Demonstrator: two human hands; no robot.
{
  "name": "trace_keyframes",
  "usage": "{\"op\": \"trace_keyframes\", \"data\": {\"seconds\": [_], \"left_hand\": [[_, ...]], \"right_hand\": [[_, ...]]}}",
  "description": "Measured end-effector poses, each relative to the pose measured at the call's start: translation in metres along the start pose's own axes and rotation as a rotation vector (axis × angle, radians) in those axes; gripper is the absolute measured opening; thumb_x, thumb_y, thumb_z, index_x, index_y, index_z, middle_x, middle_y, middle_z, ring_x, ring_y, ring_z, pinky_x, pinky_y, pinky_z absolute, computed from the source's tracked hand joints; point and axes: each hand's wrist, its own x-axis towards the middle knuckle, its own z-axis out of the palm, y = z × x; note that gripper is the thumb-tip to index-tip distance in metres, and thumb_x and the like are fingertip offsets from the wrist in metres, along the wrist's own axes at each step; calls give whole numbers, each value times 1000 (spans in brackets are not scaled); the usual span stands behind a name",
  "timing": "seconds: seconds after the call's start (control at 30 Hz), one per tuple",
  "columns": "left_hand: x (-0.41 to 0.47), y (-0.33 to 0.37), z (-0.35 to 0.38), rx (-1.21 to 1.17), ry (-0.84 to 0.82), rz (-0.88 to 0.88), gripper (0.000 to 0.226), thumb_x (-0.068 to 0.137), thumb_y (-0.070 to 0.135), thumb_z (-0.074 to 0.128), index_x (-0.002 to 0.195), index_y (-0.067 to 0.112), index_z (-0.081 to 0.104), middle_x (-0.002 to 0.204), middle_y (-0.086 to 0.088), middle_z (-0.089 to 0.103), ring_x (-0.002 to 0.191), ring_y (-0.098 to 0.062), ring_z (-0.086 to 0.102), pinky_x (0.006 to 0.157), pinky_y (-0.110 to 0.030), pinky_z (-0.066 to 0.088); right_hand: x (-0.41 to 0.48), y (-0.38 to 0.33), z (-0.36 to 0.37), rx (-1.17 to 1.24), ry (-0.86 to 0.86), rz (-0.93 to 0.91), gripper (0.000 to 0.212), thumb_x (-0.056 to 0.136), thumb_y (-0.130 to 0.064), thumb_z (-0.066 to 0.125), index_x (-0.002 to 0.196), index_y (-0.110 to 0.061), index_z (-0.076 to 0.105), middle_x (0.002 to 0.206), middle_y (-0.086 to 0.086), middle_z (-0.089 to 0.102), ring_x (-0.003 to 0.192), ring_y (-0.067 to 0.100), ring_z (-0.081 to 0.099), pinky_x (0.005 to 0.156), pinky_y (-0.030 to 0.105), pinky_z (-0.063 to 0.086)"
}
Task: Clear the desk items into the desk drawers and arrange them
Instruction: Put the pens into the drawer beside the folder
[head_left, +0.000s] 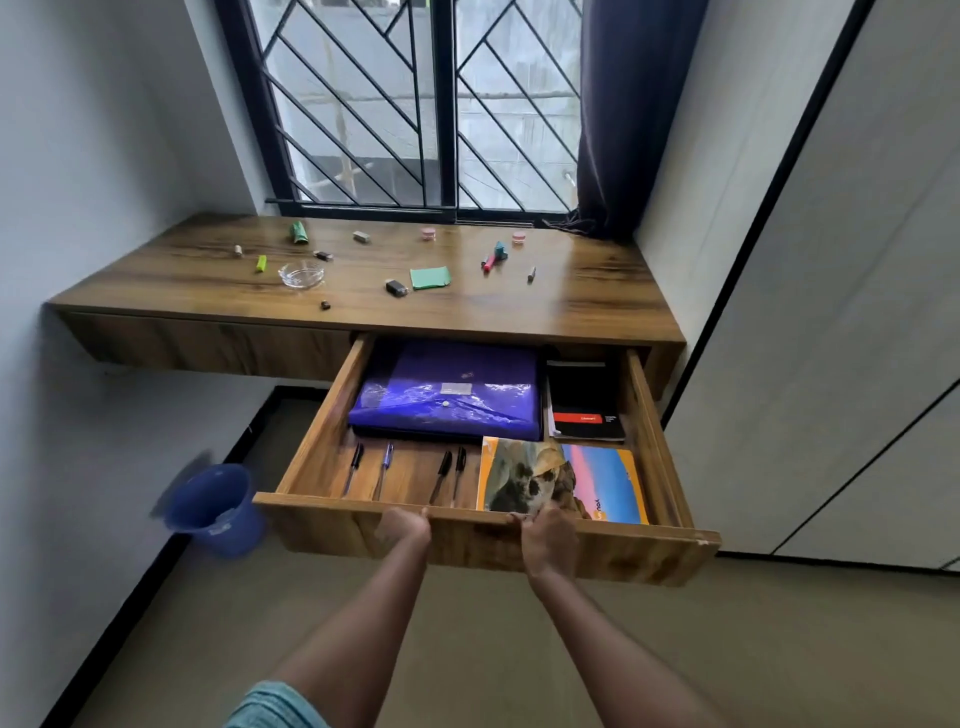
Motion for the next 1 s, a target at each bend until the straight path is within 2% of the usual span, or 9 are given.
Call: {"op": "trace_keyframes", "data": {"seconds": [0.17, 0.27, 0.37, 0.5, 0.63, 0.73, 0.83, 0.9, 1.0], "left_hand": [[19, 8, 11, -4, -1, 4, 39, 90, 23, 63, 113, -8, 60, 114, -24, 64, 107, -32, 64, 85, -34, 54], [31, 21, 18, -36, -22, 22, 33, 91, 21, 62, 106, -8, 65, 108, -21, 68, 103, -30, 66, 79, -30, 53], [47, 39, 28, -74, -27, 14, 33, 90, 20, 63, 106, -9, 66, 108, -23, 68, 103, -32, 66, 84, -34, 55], [70, 61, 35, -108, -72, 1, 32, 89, 20, 64, 106, -8, 66, 108, -21, 68, 103, -32, 66, 89, -36, 55], [95, 87, 44, -156, -113, -10, 35, 88, 20, 66, 108, -10, 65, 110, -23, 67, 104, -33, 66, 90, -38, 55], [117, 105, 54, -213, -154, -25, 36, 88, 18, 67, 108, -12, 64, 111, -25, 66, 104, -35, 66, 91, -40, 55], [138, 121, 65, -291, -183, -23, 25, 89, 19, 66, 84, -5, 65, 100, -20, 68, 91, -29, 66, 88, -37, 55], [149, 130, 72, -333, -176, -37, 34, 90, 19, 65, 62, 6, 52, 81, -13, 61, 76, -23, 57, 75, -27, 49], [169, 147, 84, -373, -179, -54, 49, 88, 16, 67, 51, 12, 36, 58, -4, 46, 69, -22, 45, 67, -29, 39]], "right_hand": [[13, 6, 14, 6, 70, -96, 34, 90, -12, 58, 123, -7, 55, 97, 11, 69, 91, 24, 66, 77, 34, 55], [25, -2, 19, 48, 74, -77, 39, 90, -5, 56, 128, -5, 50, 98, 12, 69, 91, 25, 67, 76, 34, 55], [37, -17, 23, 117, 67, 73, 35, 92, -13, 58, 124, -3, 46, 103, 14, 67, 93, 26, 66, 71, 33, 53], [69, -38, 24, 176, 111, 286, 39, 89, -14, 63, 120, 0, 46, 115, 20, 61, 105, 33, 61, 78, 36, 51], [107, -54, 30, 202, 153, 404, 35, 87, -10, 64, 116, 4, 51, 117, 23, 60, 108, 36, 59, 85, 41, 54], [132, -64, 31, 243, 173, 476, 38, 87, -9, 64, 119, 6, 52, 120, 24, 58, 110, 36, 59, 83, 36, 51], [160, -72, 30, 245, 174, 494, 36, 89, -10, 62, 119, 6, 51, 121, 24, 58, 109, 35, 60, 78, 35, 51], [175, -76, 28, 218, 184, 492, 32, 90, -8, 60, 117, 6, 53, 119, 24, 59, 108, 35, 60, 75, 34, 50], [201, -81, 29, 185, 186, 458, 27, 90, -6, 58, 114, 6, 55, 115, 24, 62, 105, 35, 62, 77, 35, 51]]}}
